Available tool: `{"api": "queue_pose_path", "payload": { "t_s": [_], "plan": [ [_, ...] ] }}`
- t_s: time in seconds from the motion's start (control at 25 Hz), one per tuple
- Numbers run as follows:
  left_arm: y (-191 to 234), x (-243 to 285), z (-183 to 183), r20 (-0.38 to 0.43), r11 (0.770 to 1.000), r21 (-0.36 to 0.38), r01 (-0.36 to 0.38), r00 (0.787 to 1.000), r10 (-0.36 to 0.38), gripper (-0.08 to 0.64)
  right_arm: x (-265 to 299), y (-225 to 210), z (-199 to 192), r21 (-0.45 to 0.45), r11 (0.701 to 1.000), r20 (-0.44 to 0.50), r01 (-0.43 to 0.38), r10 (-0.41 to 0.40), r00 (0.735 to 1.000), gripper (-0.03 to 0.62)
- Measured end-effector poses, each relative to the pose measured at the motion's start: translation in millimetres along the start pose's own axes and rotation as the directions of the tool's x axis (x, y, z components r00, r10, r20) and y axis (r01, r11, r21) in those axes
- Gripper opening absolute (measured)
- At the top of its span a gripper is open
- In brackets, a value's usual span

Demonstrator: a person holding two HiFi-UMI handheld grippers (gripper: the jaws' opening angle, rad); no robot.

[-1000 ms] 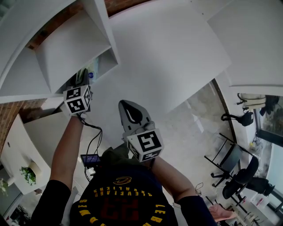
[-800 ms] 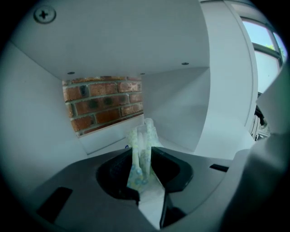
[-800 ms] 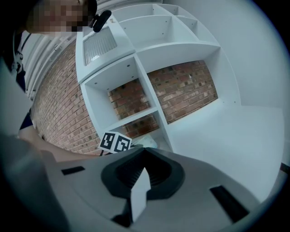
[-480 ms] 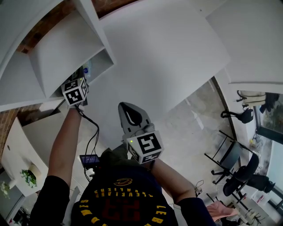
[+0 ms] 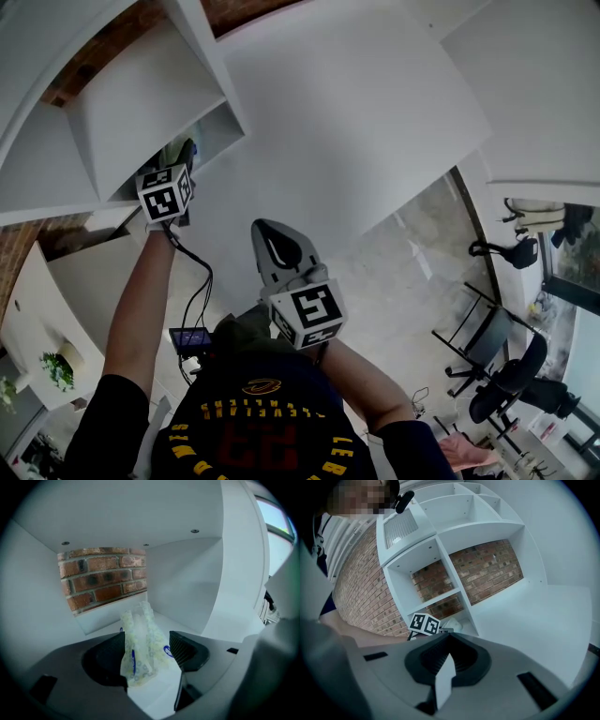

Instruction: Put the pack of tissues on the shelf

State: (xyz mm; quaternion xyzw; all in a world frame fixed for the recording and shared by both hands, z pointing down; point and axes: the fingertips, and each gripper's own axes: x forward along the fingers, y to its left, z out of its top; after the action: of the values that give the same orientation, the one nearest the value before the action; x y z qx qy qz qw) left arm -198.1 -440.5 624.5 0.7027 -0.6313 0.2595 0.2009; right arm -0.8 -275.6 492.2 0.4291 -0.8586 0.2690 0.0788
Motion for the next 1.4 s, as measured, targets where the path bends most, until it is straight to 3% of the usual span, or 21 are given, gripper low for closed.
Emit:
{"api": "queue_pose_path", "payload": {
  "t_s": [0.48,0.72,1.16,1.4],
  "plan": [
    [-40,-84,14,0.132,0.999,0.051,-0.010,0.991,0.003,0.279,-14,15,3,-0.031,0.998,0.002,-0.045,0.045,0.999,-0.005],
    [-75,-153,25,0.218,0.995,0.034,0.098,0.971,-0.103,0.279,-28,21,-2,-0.045,0.997,-0.019,-0.070,0.069,0.997,-0.005],
    [-93,-272,41,0.322,0.962,-0.093,0.258,0.922,-0.216,0.278,-62,58,15,-0.101,0.985,0.001,-0.138,0.139,0.990,-0.005],
    [-91,-328,46,0.379,0.926,-0.193,0.324,0.895,-0.234,0.278,-86,76,34,-0.134,0.976,0.031,-0.172,0.178,0.984,-0.005]
  ]
}}
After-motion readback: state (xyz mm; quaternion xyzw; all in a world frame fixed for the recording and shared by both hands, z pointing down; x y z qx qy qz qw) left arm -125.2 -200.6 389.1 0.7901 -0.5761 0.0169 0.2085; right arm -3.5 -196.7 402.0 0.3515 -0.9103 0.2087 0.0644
